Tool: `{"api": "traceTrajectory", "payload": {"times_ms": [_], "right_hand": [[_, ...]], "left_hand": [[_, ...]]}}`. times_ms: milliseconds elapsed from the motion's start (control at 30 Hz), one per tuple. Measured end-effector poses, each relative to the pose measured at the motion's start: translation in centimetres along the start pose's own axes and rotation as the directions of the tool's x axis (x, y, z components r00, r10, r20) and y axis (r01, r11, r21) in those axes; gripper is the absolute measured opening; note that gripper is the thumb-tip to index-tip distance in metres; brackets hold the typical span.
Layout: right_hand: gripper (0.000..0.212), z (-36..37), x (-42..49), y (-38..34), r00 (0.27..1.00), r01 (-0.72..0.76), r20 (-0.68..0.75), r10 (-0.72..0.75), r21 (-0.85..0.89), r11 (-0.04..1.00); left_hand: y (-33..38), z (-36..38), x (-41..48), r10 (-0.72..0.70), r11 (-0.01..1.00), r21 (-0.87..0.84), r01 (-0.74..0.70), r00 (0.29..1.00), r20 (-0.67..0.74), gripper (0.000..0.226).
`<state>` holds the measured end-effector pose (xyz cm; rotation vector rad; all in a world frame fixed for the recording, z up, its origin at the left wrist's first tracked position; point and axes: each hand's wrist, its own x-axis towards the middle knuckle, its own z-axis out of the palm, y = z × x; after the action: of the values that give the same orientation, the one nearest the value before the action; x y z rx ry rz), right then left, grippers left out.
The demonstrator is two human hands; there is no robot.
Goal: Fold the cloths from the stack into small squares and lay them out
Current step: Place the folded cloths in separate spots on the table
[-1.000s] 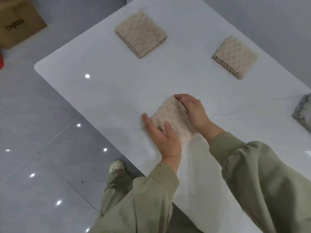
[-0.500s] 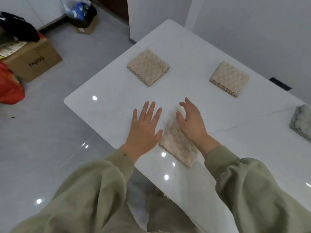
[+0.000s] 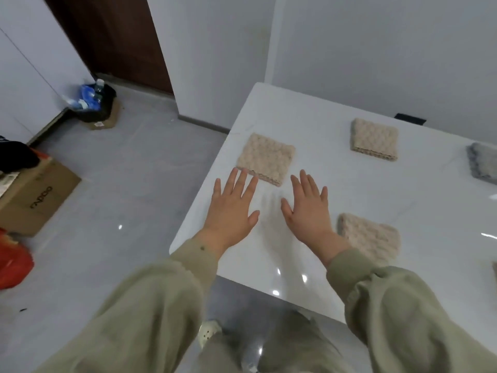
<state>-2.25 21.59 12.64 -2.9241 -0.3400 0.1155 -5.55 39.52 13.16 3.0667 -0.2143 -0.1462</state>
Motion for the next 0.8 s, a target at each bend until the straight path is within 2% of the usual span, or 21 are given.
{"api": "traceTrajectory", "payload": {"times_ms": [333,600,667,700,800], "right_hand": [[0.061,1.4,3.7,-2.8,0.988,-0.147,-0.007,0.152,0.217,0.965],[0.061,3.7,9.6,-1.0,0.963,-0.258,0.035,0.268,0.410,0.875],[0.060,4.1,11.2,-0.7,0.933,-0.333,0.073,0.352,0.544,0.770],[0.060,4.2,12.0,-0.5,0.908,-0.378,0.103,0.407,0.623,0.685],[0.056,4.3,14.6,-0.5,0.821,-0.459,0.199,0.536,0.787,0.412]], "left_hand": [[-4.1,-0.1,6.3,0.151,0.942,-0.302,-0.145,0.989,-0.002,0.068],[-5.9,2.4,13.6,0.117,0.886,-0.459,-0.069,0.990,0.077,0.065],[-6.6,3.0,15.4,0.063,0.837,-0.546,0.002,0.993,0.101,0.064],[-6.8,3.2,16.1,0.034,0.787,-0.615,0.048,0.992,0.122,0.064],[-7.2,3.8,18.3,-0.004,0.538,-0.824,0.178,0.978,0.209,0.061]]}}
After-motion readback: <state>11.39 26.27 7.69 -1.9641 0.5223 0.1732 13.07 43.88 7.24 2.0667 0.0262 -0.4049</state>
